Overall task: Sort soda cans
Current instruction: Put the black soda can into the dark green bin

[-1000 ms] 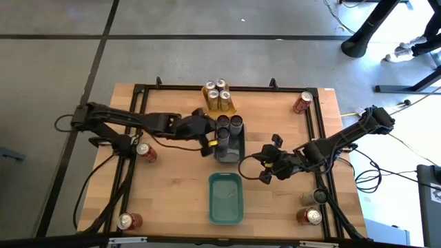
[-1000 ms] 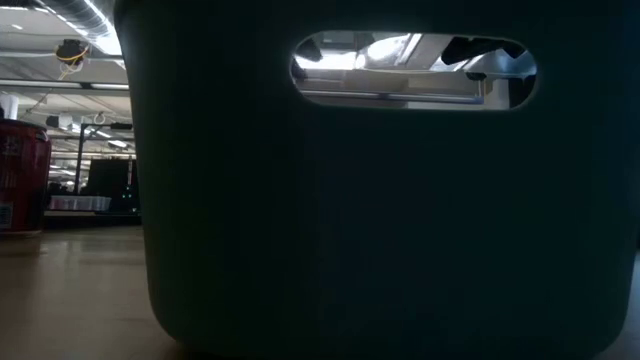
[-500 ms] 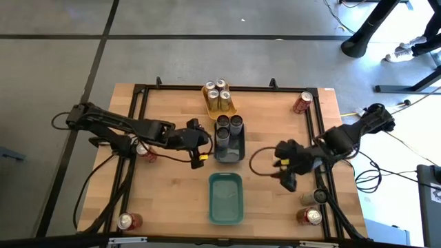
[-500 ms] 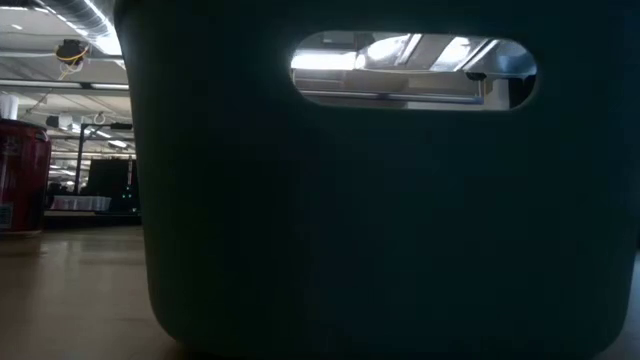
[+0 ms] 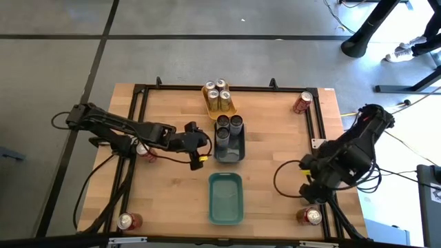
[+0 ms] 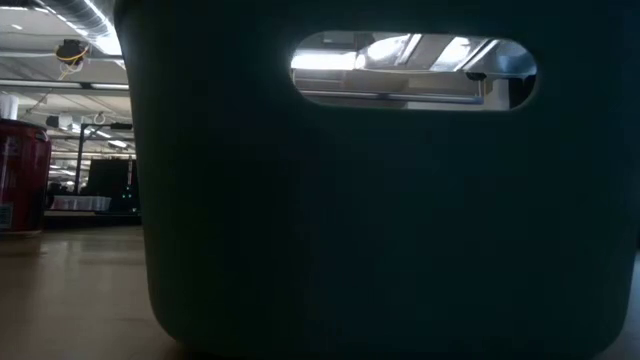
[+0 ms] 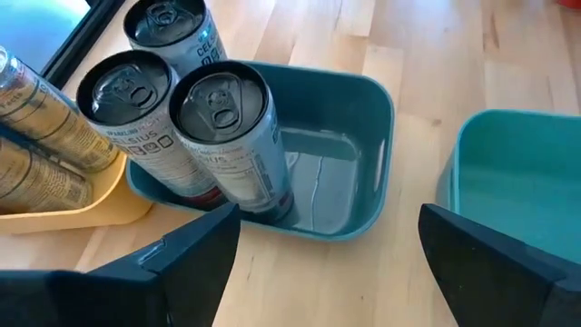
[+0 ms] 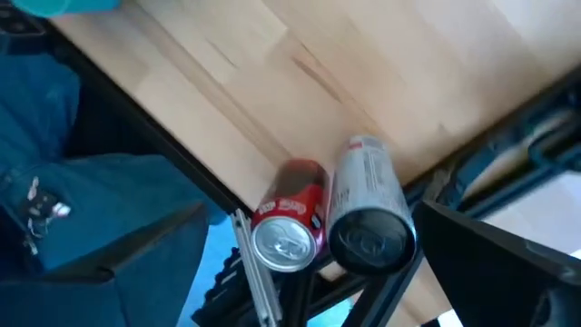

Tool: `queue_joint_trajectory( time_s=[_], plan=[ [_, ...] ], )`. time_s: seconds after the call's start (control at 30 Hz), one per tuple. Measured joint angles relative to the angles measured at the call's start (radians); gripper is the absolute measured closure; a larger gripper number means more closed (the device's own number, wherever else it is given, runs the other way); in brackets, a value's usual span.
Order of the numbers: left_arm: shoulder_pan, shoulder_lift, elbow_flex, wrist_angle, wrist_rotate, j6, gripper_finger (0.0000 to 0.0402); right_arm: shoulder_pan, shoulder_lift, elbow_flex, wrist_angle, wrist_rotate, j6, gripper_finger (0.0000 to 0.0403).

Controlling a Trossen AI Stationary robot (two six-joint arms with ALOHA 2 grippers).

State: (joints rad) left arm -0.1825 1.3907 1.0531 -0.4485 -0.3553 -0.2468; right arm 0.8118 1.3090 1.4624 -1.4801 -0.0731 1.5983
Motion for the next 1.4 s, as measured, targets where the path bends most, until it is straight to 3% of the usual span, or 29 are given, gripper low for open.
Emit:
queue_joint_trajectory(
  time_s=[0.23,0.43,0.8,1.4],
  plan=[
    [0.0,0.0,0.0,0.021,0.0,0.012,0.0075,0.089,0.03,-0.022,-0.019,-0.001,0.152,0.0032],
    [0.0,0.0,0.0,0.021,0.0,0.018,0.0075,0.133,0.069,-0.084,-0.018,-0.088,0.208,0.0045],
    [0.0,0.0,0.0,0.022,0.0,0.019,0.0075,0.133,0.077,-0.189,0.015,-0.138,0.211,0.0067],
    [-0.001,0.0,0.0,0.022,0.0,0.019,0.0075,0.132,0.077,-0.31,0.153,-0.19,0.203,0.0068]
  ],
)
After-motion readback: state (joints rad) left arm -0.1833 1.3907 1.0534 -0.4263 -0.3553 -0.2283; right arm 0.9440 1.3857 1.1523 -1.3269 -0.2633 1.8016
